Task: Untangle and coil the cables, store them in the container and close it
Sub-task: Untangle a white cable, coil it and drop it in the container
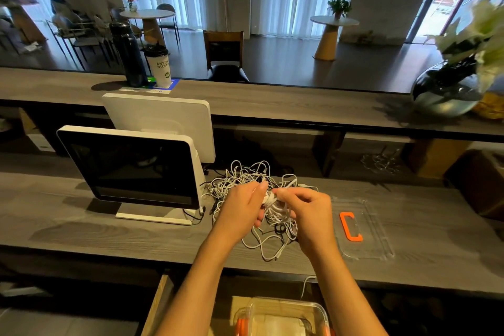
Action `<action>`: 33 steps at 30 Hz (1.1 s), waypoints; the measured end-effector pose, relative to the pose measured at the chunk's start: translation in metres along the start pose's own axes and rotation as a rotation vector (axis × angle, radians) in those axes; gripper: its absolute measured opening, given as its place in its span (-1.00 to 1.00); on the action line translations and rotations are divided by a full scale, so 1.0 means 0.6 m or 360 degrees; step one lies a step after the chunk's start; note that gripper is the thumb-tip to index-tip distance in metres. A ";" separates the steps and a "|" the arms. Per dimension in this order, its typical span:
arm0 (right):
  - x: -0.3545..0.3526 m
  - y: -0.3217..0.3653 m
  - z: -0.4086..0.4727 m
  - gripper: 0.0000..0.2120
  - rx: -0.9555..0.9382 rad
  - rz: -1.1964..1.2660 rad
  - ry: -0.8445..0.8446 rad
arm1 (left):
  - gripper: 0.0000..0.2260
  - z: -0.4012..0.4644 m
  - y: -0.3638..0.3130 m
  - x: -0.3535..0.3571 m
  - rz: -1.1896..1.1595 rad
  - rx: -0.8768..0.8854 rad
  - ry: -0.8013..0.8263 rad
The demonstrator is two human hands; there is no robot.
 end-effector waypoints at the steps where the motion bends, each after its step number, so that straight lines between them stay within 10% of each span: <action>1: -0.001 -0.005 0.000 -0.93 0.0118 0.0108 -0.0052 | -0.68 0.001 0.000 0.000 0.0014 0.0069 -0.0015; 8: -0.005 0.001 0.001 -0.90 0.0265 0.0275 -0.0086 | -0.73 0.004 0.013 -0.007 -0.0012 0.0279 -0.0039; 13: -0.012 0.008 -0.001 -0.94 -0.0028 -0.0043 0.0004 | -0.56 0.005 0.017 0.000 -0.0756 -0.0221 0.0213; 25: -0.013 -0.007 -0.011 -0.82 -0.0434 -0.0268 -0.0103 | -0.85 0.008 0.031 0.010 -0.1441 -0.0744 0.0268; 33: 0.012 -0.012 -0.014 -0.96 0.0028 -0.0127 -0.0025 | -0.82 0.010 0.038 0.009 -0.1539 -0.0788 -0.0008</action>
Point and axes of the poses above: each hand's wrist, its own z-axis towards the middle knuckle, its own x-axis out of the palm, y = z × x, the point moved 3 cm from there along z, towards the middle knuckle, and after that the axes turned 12 degrees about z, right-handed, at the moved point
